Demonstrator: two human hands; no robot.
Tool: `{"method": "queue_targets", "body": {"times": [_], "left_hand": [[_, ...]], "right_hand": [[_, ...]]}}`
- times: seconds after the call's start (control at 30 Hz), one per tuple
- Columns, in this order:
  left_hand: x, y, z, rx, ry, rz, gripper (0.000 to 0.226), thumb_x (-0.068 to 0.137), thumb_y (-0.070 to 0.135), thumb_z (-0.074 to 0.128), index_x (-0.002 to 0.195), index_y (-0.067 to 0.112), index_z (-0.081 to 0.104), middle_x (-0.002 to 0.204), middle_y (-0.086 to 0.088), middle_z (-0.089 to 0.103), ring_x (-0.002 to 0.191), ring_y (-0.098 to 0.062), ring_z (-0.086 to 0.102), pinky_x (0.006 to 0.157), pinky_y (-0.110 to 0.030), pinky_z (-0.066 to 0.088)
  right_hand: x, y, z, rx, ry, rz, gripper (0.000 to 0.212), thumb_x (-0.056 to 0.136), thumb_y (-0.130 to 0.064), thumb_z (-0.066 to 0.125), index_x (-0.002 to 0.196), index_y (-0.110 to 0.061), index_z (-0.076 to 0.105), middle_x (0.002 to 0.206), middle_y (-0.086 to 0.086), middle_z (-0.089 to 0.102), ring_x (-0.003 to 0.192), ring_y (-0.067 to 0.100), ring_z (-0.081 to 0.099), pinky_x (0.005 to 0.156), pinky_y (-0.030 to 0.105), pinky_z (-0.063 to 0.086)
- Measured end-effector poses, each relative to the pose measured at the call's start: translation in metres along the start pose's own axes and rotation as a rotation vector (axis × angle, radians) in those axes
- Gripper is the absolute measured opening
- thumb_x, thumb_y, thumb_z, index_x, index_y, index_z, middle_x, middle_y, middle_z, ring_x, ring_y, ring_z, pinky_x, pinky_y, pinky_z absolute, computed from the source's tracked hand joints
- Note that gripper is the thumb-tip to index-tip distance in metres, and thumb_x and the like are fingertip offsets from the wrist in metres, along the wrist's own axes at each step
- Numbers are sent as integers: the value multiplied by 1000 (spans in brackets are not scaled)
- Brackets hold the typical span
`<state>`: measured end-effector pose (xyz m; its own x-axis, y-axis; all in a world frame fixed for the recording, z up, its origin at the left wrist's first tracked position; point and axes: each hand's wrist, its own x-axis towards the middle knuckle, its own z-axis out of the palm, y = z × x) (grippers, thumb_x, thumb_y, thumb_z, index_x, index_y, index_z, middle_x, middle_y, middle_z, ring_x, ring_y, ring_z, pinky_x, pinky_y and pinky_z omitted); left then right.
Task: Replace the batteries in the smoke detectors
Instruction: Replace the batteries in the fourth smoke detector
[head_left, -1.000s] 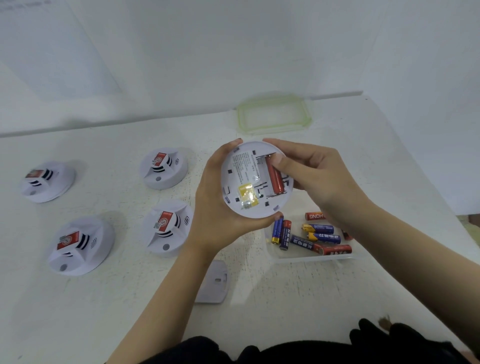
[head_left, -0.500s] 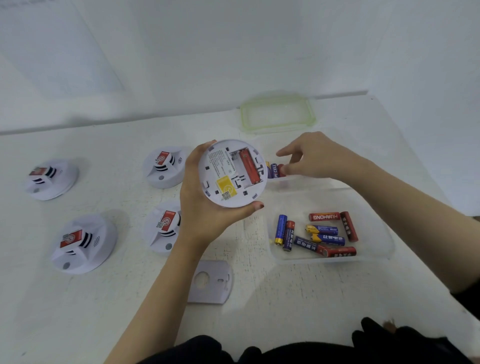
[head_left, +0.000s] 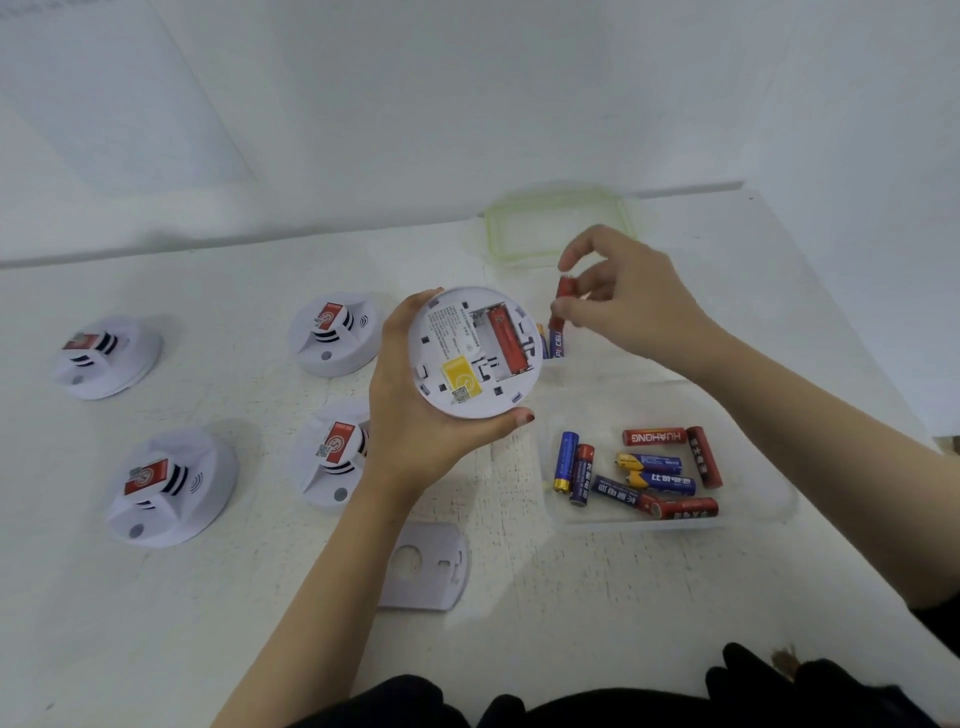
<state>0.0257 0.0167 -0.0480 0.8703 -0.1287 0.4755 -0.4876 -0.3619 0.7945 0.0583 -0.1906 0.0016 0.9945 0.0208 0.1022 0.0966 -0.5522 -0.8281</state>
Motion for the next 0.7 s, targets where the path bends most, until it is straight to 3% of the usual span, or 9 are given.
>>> {"method": "queue_targets", "body": {"times": [0.07, 0.17, 0.3, 0.4, 0.5, 0.7], "left_hand": [[0, 1, 1, -2, -9, -2, 99, 49, 46, 83, 130, 17, 36, 126, 22, 43, 117, 13, 45, 94, -4, 37], [0, 3, 1, 0, -16, -14, 101, 47, 49, 83, 131, 17, 37, 125, 25, 43, 115, 12, 46, 94, -6, 38], [-1, 10, 2, -21, -25, -5, 102, 45, 50, 83, 130, 20, 37, 120, 39, 46, 112, 12, 49, 91, -6, 40], [-2, 14, 2, -38, -20, 19, 99, 46, 46, 85, 129, 20, 36, 120, 41, 46, 111, 10, 52, 88, -7, 42], [-3, 16, 2, -67, -4, 2, 96, 46, 45, 86, 127, 27, 37, 117, 36, 50, 109, 5, 56, 88, -11, 45], [-8, 21, 1, -49, -11, 32, 99, 46, 44, 87, 129, 23, 36, 120, 36, 47, 113, 6, 52, 90, -8, 42]], "right_hand": [[-14, -13, 0, 133, 123, -171, 20, 82, -9, 68, 96, -14, 56, 74, -7, 70, 60, 0, 61, 58, 12, 44], [-35, -29, 1, 160, 206, -440, 14, 84, -5, 66, 95, -10, 58, 83, -2, 72, 76, 9, 68, 68, 23, 53], [-50, -26, 8, -133, 183, -745, 8, 85, -6, 66, 92, -5, 66, 89, 5, 71, 84, 21, 68, 68, 40, 54], [-54, -16, 16, -333, 145, -921, 7, 85, -5, 65, 90, -6, 71, 98, 6, 73, 98, 24, 67, 78, 39, 54], [-59, -12, 17, -326, 121, -950, 9, 87, -10, 66, 91, -5, 72, 102, 5, 72, 102, 20, 66, 90, 35, 51], [-66, -11, 16, -251, 138, -803, 16, 87, -15, 63, 98, -7, 71, 118, 7, 65, 115, 20, 56, 99, 28, 42]]}}
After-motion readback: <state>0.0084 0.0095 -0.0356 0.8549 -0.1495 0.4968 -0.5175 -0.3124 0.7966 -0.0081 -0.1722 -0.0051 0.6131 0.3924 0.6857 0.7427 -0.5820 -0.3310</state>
